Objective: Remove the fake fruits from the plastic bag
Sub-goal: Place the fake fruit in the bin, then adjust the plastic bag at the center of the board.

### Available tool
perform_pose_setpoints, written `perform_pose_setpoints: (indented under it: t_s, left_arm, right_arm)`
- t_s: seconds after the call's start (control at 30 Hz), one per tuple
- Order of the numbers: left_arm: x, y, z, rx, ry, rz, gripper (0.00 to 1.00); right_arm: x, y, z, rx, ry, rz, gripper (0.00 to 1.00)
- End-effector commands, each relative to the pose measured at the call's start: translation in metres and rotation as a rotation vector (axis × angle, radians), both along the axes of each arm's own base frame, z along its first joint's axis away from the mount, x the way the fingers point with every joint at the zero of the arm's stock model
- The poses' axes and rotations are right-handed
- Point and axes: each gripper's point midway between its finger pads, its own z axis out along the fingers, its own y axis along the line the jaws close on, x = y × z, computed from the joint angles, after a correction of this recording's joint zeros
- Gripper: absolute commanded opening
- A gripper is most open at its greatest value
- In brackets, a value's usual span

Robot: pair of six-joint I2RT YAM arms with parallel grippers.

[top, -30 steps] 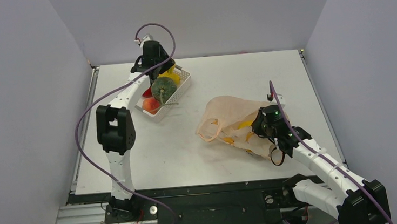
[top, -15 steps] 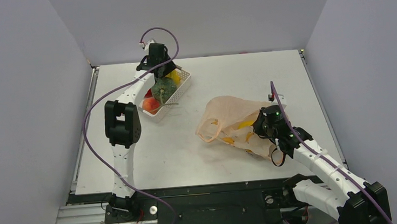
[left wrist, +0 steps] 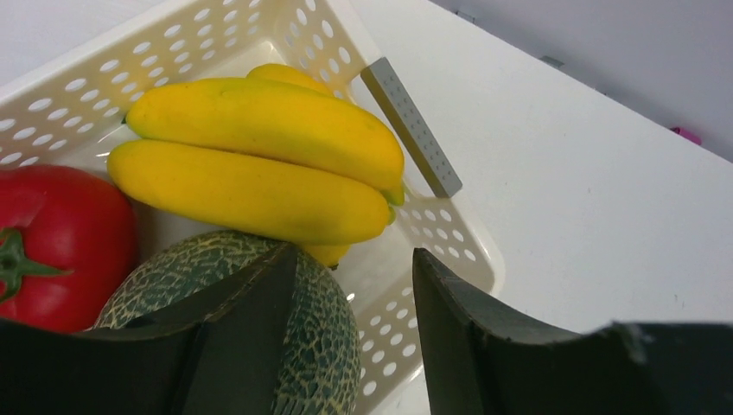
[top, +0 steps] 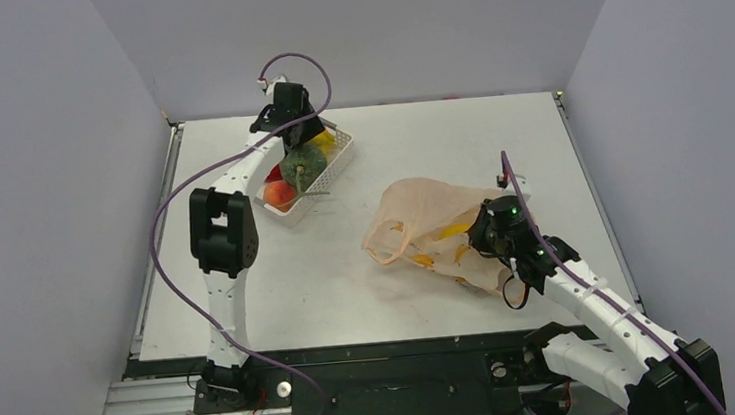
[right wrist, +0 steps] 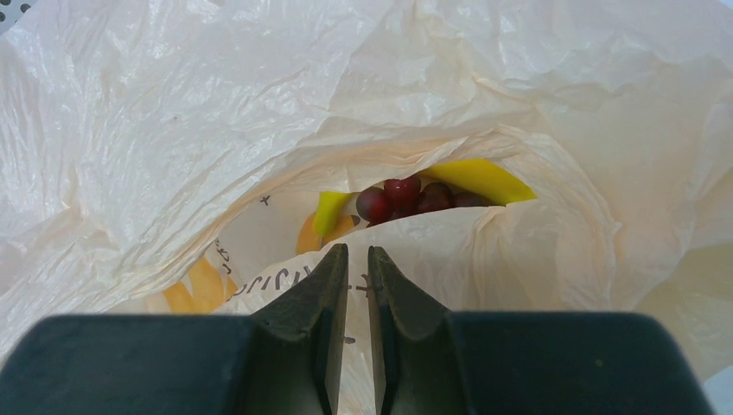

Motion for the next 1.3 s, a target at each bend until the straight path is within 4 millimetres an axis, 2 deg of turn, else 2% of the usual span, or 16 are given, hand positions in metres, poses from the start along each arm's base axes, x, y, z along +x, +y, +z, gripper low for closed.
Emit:
perform_pose_setpoints:
  t_s: [0.0, 0.1, 0.2, 0.27, 0.3, 0.33, 0.37, 0.4, 0.43, 0.47, 0.5, 0.63, 0.77, 0.9, 1.13, 1.27]
  left_arm:
    - [-0.020, -0.009, 0.084, -0.019, -0.134, -0.100, 0.53]
    - [-0.050, -0.015, 0.112, -0.049, -0.172, -0.199, 0.61]
    - [-0.084, -0.021, 0.133, -0.080, -0.221, -0.283, 0.82]
    - [-0.118, -0.023, 0.129, -0.115, -0.231, -0.341, 0.91]
    - [-0.135, -0.024, 0.150, -0.143, -0.272, -0.376, 0.94]
    - [-0.149, -0.023, 0.139, -0.150, -0.247, -0.391, 0.95]
    - [-0.168, -0.024, 0.158, -0.176, -0.283, -0.430, 0.97]
    - [-0.181, -0.023, 0.146, -0.180, -0.251, -0.441, 0.97]
    - [-0.199, -0.022, 0.164, -0.202, -0.289, -0.469, 0.97]
    - [-0.211, -0.021, 0.154, -0.209, -0.267, -0.482, 0.97]
    - [-0.230, -0.022, 0.172, -0.225, -0.310, -0.519, 0.97]
    - [-0.292, -0.026, 0.177, -0.281, -0.324, -0.645, 0.99]
    - [-0.353, -0.044, 0.171, -0.427, -0.319, -0.751, 1.00]
    - [-0.406, -0.081, 0.145, -0.543, -0.287, -0.834, 1.00]
    - [-0.454, -0.156, 0.139, -0.472, -0.309, -1.006, 1.00]
    - [-0.468, -0.196, 0.140, -0.410, -0.321, -1.109, 1.00]
  right_arm:
    - [0.004, 0.003, 0.024, 0.016, -0.059, 0.008, 0.12]
    - [0.004, 0.006, 0.025, 0.007, -0.058, 0.036, 0.14]
    - [0.006, 0.014, 0.022, -0.015, -0.055, 0.085, 0.19]
    - [0.008, 0.024, 0.018, -0.031, -0.050, 0.122, 0.27]
    - [0.011, 0.029, 0.016, -0.039, -0.047, 0.134, 0.31]
    - [0.011, 0.038, 0.017, -0.043, -0.056, 0.155, 0.33]
    - [0.013, 0.045, 0.014, -0.049, -0.042, 0.165, 0.37]
    - [0.011, 0.059, 0.015, -0.043, -0.046, 0.201, 0.39]
    - [0.013, 0.070, 0.014, -0.032, -0.033, 0.213, 0.40]
    - [0.008, 0.088, 0.014, -0.020, -0.033, 0.258, 0.40]
    - [0.009, 0.100, 0.016, -0.003, -0.027, 0.270, 0.41]
    - [-0.015, 0.170, 0.026, 0.061, -0.035, 0.421, 0.42]
    - [-0.025, 0.188, 0.035, 0.107, -0.028, 0.445, 0.43]
    - [-0.030, 0.154, 0.053, 0.067, -0.062, 0.344, 0.44]
    - [-0.055, 0.024, 0.076, -0.062, -0.079, -0.013, 0.58]
    - [-0.059, -0.044, 0.067, -0.086, -0.058, -0.244, 0.66]
